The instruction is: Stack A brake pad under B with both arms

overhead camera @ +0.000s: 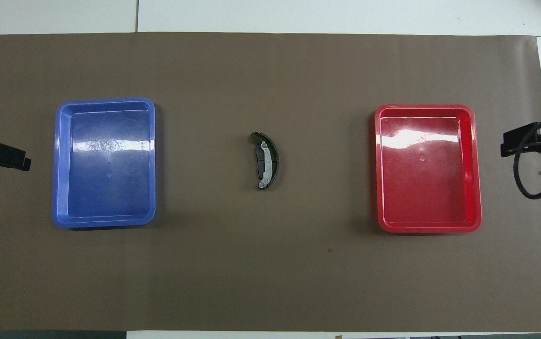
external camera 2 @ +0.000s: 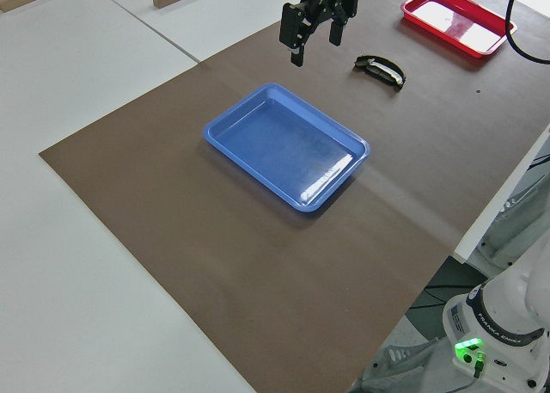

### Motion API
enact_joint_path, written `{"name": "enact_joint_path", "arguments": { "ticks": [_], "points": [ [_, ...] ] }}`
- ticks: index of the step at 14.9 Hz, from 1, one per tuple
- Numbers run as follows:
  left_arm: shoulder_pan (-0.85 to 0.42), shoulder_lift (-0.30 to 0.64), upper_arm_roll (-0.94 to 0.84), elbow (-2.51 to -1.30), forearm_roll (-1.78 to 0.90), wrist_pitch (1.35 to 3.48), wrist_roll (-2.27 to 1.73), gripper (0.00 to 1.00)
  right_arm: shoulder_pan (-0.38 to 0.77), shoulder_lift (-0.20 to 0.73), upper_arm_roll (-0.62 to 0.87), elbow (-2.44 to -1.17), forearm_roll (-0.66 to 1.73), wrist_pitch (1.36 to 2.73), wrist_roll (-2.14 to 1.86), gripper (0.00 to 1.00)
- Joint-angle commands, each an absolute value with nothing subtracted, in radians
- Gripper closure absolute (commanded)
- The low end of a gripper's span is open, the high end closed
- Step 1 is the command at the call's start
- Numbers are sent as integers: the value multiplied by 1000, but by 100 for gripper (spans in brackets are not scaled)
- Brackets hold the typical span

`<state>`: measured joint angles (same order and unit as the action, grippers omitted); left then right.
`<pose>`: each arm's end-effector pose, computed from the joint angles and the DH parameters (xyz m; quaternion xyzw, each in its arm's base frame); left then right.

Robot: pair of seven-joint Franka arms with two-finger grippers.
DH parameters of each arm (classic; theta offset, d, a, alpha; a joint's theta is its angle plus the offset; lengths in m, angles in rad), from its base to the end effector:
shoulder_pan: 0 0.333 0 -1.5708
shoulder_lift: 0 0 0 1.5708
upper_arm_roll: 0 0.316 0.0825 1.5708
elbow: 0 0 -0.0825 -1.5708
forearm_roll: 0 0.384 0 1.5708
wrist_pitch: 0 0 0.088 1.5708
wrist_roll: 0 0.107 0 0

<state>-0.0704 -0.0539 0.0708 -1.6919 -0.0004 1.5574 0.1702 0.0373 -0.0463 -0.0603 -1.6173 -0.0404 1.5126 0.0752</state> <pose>0.5332 0.0011 0.5957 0.9956 -0.0849 -0.0400 0.0055 0.5332 -0.0176 0.6230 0.9982 -0.0496 -0.0287 0.0196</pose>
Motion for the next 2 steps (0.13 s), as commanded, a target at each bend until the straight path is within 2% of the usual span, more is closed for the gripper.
{"name": "enact_joint_path", "arguments": {
  "ticks": [1,2],
  "points": [
    [-55,-49,61,-1677,-8,1543,179,1,35,-58,-58,-1628,-54,1528,57,0],
    [-55,-49,61,-1677,-8,1545,179,1,35,-58,-58,-1628,-54,1529,57,0]
  ]
}}
